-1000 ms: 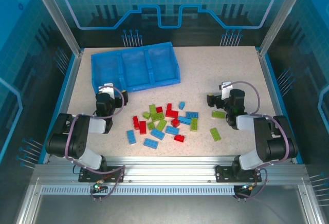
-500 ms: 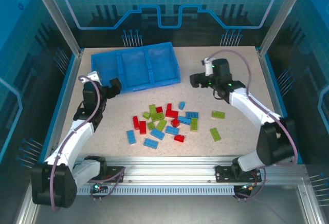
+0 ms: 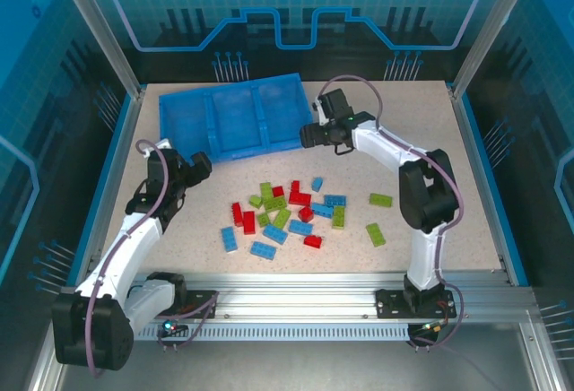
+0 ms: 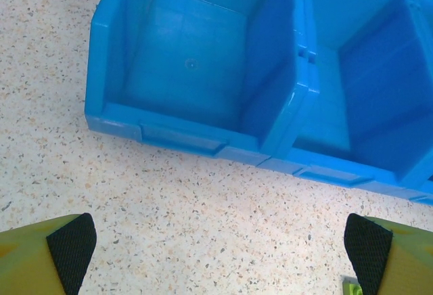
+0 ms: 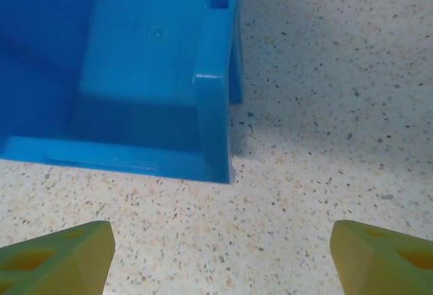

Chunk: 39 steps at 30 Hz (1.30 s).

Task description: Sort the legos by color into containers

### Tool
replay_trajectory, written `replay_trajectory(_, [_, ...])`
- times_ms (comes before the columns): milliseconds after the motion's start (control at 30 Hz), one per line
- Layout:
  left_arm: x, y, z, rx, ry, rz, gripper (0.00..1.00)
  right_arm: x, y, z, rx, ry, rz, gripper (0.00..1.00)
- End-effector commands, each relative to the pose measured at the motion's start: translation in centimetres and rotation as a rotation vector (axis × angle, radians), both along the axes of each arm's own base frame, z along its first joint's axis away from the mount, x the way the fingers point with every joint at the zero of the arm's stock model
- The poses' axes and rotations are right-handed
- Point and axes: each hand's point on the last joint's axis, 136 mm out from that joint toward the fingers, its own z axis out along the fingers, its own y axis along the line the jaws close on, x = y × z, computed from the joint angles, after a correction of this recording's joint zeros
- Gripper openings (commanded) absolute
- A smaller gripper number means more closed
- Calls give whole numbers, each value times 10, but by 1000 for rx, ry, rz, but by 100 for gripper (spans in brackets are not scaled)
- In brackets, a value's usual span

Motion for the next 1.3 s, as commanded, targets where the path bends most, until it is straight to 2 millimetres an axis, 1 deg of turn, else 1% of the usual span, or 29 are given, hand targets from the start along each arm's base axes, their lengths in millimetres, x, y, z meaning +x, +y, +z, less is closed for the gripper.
replay_trajectory(0, [-5,-6,-7,-36,24,-12,99,8,7,-8,-10,16,-19,84])
replay_trajectory(100, [-6,-9,-12,-60,42,-14,99,18,11,-15,-13,16,-36,82])
replay_trajectory(233, [-8,-19,-23,-132,88,-21,99,32,16,-24,-22,0,-32,80])
replay_trajectory(300, [-12,-24,-30,-145,122,-23,99,39,19,-25,-23,-11,-25,77])
replay_trajectory(433, [-18,-34,-41,-149,174,-34,99,52,25,-31,-12,5,-9,59])
replay_trajectory(500, [-20,-41,-45,-151,195,-54,99,55,28,-36,-23,19,10,53])
replay_trajectory(567, [-24,-50,-50,-149,218,-77,99,56,26,-38,-39,24,6,47])
replay_trajectory(667, [-29,-65,-58,-145,256,-112,99,53,18,-39,-47,26,-21,38])
replay_trajectory(733, [-33,-77,-64,-151,284,-128,99,49,9,-39,-50,32,-49,32])
replay_trajectory(833, [-38,-91,-76,-168,331,-144,99,41,-6,-42,-59,45,-81,25])
replay_trajectory(933, [-44,-102,-87,-171,378,-157,99,32,-22,-45,-64,56,-107,22])
replay_trajectory(1033, [-50,-112,-94,-174,409,-171,99,25,-32,-44,-56,50,-115,18])
replay_trajectory(1200, [-55,-123,-102,-178,448,-172,99,12,-45,-43,-67,56,-122,18])
replay_trajectory(1267, [-55,-127,-103,-180,454,-177,97,6,-52,-42,-75,57,-134,18])
